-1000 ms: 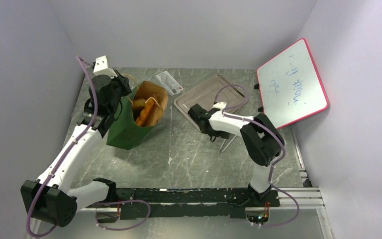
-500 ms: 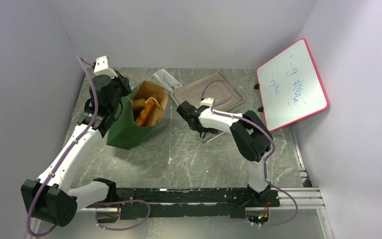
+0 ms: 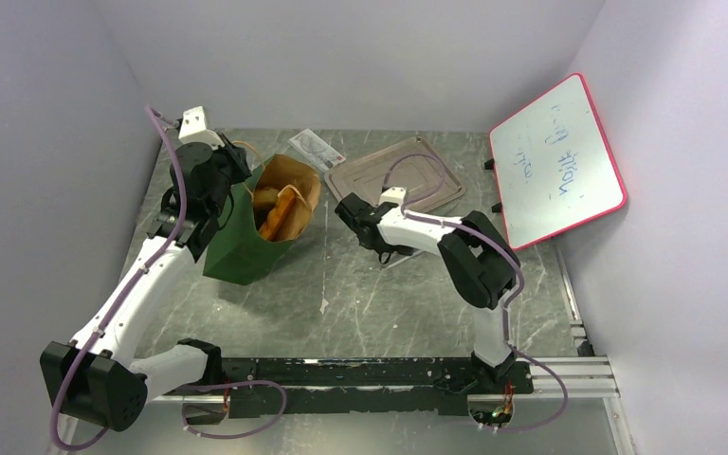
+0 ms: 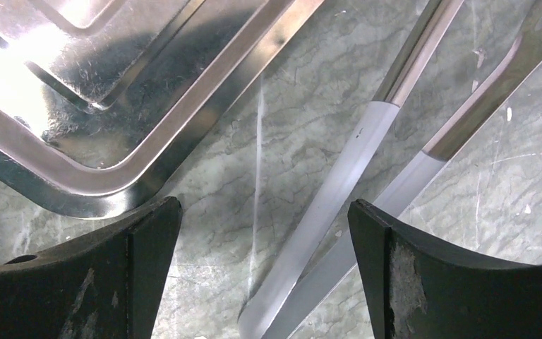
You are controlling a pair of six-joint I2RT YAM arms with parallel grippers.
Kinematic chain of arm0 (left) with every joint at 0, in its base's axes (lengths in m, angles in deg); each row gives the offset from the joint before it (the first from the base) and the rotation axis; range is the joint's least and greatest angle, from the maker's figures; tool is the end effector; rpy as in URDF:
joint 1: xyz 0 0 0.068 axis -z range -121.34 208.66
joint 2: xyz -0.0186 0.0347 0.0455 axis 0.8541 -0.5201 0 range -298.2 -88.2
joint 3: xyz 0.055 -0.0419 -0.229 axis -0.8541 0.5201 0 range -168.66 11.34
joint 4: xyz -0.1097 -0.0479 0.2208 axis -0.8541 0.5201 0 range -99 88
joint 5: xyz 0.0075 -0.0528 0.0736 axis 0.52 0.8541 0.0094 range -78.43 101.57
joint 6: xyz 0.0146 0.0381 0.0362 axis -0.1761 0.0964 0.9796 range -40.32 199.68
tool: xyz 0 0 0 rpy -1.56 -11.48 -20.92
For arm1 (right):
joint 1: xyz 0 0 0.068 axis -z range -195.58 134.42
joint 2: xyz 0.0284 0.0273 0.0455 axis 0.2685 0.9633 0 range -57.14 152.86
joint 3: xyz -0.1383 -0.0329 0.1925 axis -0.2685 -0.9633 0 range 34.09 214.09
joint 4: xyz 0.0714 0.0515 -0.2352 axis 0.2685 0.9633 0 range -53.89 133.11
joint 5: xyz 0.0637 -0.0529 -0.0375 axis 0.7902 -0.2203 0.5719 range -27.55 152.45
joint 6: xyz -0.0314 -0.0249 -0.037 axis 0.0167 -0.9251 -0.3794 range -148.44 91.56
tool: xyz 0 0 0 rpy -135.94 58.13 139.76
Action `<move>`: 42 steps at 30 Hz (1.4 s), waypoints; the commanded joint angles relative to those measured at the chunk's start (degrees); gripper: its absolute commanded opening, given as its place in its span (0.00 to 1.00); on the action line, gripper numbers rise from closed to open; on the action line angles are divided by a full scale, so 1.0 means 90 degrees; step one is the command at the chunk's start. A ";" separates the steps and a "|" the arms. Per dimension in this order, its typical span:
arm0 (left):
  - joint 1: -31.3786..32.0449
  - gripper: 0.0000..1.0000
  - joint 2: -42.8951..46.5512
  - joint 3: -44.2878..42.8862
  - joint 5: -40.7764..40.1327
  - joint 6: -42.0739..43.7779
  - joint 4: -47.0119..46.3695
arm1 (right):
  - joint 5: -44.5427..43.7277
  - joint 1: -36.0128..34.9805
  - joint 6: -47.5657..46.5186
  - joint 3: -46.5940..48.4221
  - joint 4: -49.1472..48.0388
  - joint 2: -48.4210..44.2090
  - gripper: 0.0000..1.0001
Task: Take the fake bread out of the paper bag
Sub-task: Pick up the clamp at the center of the board.
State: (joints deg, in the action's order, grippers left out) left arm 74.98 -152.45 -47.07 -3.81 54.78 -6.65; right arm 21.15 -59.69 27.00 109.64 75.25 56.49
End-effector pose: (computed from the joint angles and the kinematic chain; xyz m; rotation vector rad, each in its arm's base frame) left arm 0.2594 -0.0657 0.3402 -0.3268 1.6866 -0.3047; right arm 0.2720 0.2302 0.1275 0.3415 2.4045 -0.3831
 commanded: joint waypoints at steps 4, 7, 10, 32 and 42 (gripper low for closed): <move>-0.0065 0.07 0.0172 0.0025 0.0078 -0.0085 -0.0108 | 0.0134 -0.0026 0.0322 -0.0509 -0.0260 -0.0280 0.83; -0.0065 0.07 0.0237 0.0016 0.0063 -0.0076 -0.0060 | 0.0124 -0.0022 0.0402 -0.0685 -0.0345 -0.0379 0.67; -0.0065 0.07 0.0280 0.0008 0.0072 -0.0089 -0.0032 | 0.0176 -0.0029 0.0477 -0.0931 -0.0401 -0.0525 0.47; -0.0065 0.07 0.0477 0.0045 0.0023 0.0049 0.0189 | -0.1057 -0.3088 0.2222 -0.0677 0.2081 -0.0651 0.05; -0.0065 0.07 0.0534 0.0001 -0.0121 0.0118 0.0226 | -0.1524 -0.4247 0.3033 -0.0067 0.3450 -0.0237 0.00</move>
State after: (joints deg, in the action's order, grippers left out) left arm 74.98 -149.08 -46.98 -3.81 55.13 -4.67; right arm 12.80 -96.06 48.94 106.91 98.48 53.71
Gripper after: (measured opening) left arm 0.069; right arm 0.072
